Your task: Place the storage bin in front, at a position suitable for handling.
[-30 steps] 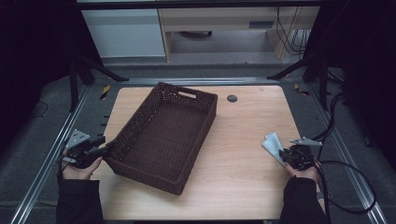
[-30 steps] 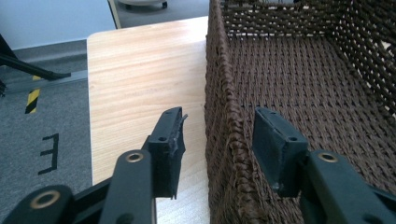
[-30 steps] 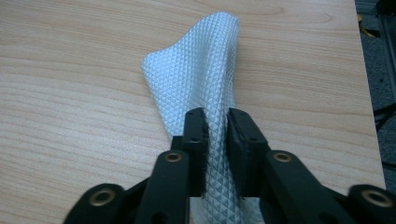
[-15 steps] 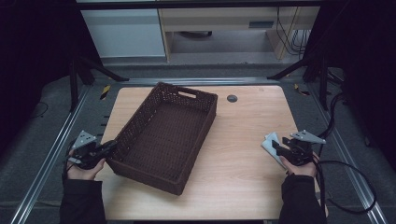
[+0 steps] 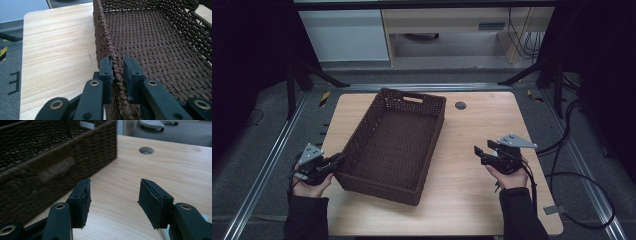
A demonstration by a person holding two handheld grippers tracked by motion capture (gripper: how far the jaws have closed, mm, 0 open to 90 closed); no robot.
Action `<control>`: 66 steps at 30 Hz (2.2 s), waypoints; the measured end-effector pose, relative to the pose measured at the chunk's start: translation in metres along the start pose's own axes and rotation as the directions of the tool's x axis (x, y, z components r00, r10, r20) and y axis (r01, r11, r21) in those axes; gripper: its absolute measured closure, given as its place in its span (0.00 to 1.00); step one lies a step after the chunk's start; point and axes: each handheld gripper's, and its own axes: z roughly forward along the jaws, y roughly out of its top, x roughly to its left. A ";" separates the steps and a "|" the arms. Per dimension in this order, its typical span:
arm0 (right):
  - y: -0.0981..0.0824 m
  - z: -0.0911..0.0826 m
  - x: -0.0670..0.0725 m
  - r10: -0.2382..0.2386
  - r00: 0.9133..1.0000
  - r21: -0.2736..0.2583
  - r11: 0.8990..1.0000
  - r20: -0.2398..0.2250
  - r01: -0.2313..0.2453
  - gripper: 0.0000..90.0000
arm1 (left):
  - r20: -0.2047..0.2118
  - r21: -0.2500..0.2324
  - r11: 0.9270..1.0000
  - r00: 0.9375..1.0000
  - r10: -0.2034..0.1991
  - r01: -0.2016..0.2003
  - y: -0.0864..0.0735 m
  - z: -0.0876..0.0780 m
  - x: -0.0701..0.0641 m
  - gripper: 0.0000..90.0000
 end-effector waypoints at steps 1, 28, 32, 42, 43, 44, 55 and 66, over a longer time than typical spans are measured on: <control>0.002 0.002 0.005 0.000 1.000 -0.006 1.000 -0.014 0.000 0.47 | -0.008 0.001 1.000 1.000 0.005 -0.005 0.001 0.000 -0.001 0.85; 0.019 0.038 0.070 -0.059 0.991 -0.007 0.998 -0.121 0.059 0.42 | 0.007 -0.032 0.999 1.000 0.021 -0.020 0.005 0.004 -0.018 0.85; 0.020 0.049 0.081 -0.064 0.989 -0.005 0.998 -0.133 0.064 0.41 | 0.010 -0.036 0.999 1.000 0.018 -0.018 0.004 0.004 -0.019 0.85; 0.016 0.081 0.099 -0.041 0.990 0.034 0.998 -0.133 0.046 0.48 | 0.036 -0.081 0.996 0.999 0.034 -0.031 0.014 0.001 -0.012 0.76; 0.016 0.082 0.100 -0.034 0.989 0.039 0.998 -0.145 0.040 0.52 | 0.037 -0.085 0.996 0.999 0.036 -0.033 0.016 0.001 -0.011 0.75; 0.016 0.082 0.101 -0.036 0.987 0.042 0.998 -0.157 0.043 0.54 | 0.039 -0.085 0.996 0.998 0.040 -0.036 0.018 0.001 -0.009 0.74; 0.019 0.079 0.101 -0.060 0.989 0.071 0.995 -0.134 0.070 0.58 | 0.028 -0.065 0.994 0.996 0.087 -0.085 0.024 0.032 -0.003 0.66; 0.018 0.066 0.097 -0.072 0.986 0.070 0.994 -0.150 0.084 0.63 | 0.057 -0.045 0.996 0.995 0.078 -0.075 0.025 0.047 -0.013 0.76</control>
